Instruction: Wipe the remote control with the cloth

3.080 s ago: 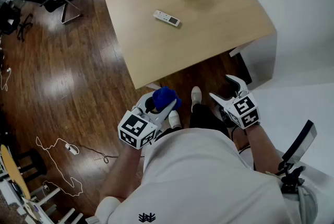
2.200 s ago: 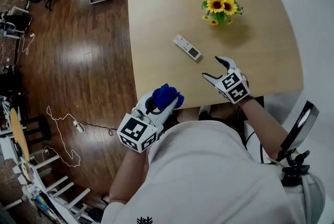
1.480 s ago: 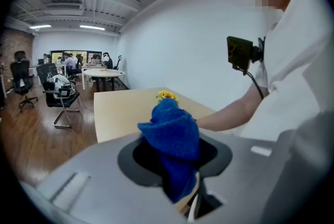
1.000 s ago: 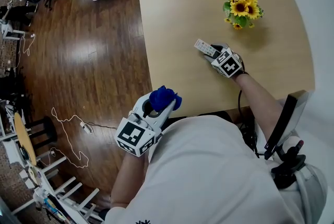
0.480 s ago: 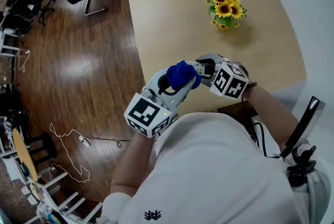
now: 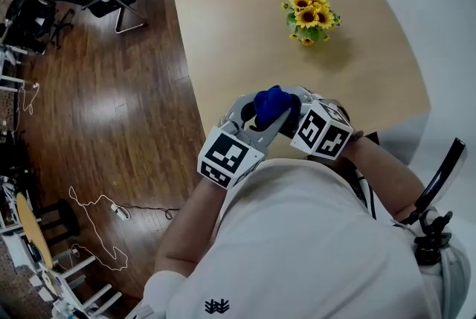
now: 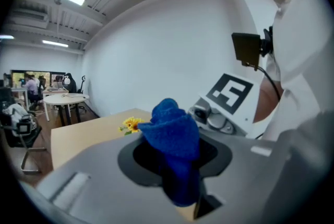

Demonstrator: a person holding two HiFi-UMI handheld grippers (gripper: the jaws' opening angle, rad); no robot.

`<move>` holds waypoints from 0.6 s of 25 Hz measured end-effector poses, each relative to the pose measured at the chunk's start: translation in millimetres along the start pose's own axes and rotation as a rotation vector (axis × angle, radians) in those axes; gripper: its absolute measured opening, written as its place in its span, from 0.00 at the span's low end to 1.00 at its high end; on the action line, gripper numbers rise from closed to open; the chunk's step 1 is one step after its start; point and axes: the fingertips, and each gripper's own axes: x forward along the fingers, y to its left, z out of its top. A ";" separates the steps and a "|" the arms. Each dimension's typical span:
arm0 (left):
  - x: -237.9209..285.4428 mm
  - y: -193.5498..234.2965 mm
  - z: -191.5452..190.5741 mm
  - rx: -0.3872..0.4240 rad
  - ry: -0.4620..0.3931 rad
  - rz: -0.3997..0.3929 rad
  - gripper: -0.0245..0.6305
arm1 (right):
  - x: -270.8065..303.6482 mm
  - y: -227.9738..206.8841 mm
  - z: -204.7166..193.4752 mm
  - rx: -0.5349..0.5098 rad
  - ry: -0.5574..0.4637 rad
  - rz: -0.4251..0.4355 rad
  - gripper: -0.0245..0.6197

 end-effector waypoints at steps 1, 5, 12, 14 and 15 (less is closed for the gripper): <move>-6.4 2.3 -5.1 0.007 0.006 0.014 0.26 | 0.8 4.2 -1.7 -0.003 0.003 -0.001 0.38; -28.2 16.3 -12.0 -0.021 0.016 0.063 0.26 | -2.0 6.6 -7.4 -0.019 0.018 -0.008 0.38; -66.7 57.7 -12.4 -0.041 0.006 0.180 0.26 | -5.7 -2.8 -7.2 -0.027 0.049 -0.012 0.38; -74.1 60.8 -7.8 -0.052 -0.012 0.192 0.26 | -5.1 -3.1 -9.5 -0.021 0.058 -0.011 0.38; -76.2 60.8 -2.5 -0.060 -0.026 0.188 0.26 | -4.5 -4.1 -8.6 -0.021 0.063 -0.011 0.38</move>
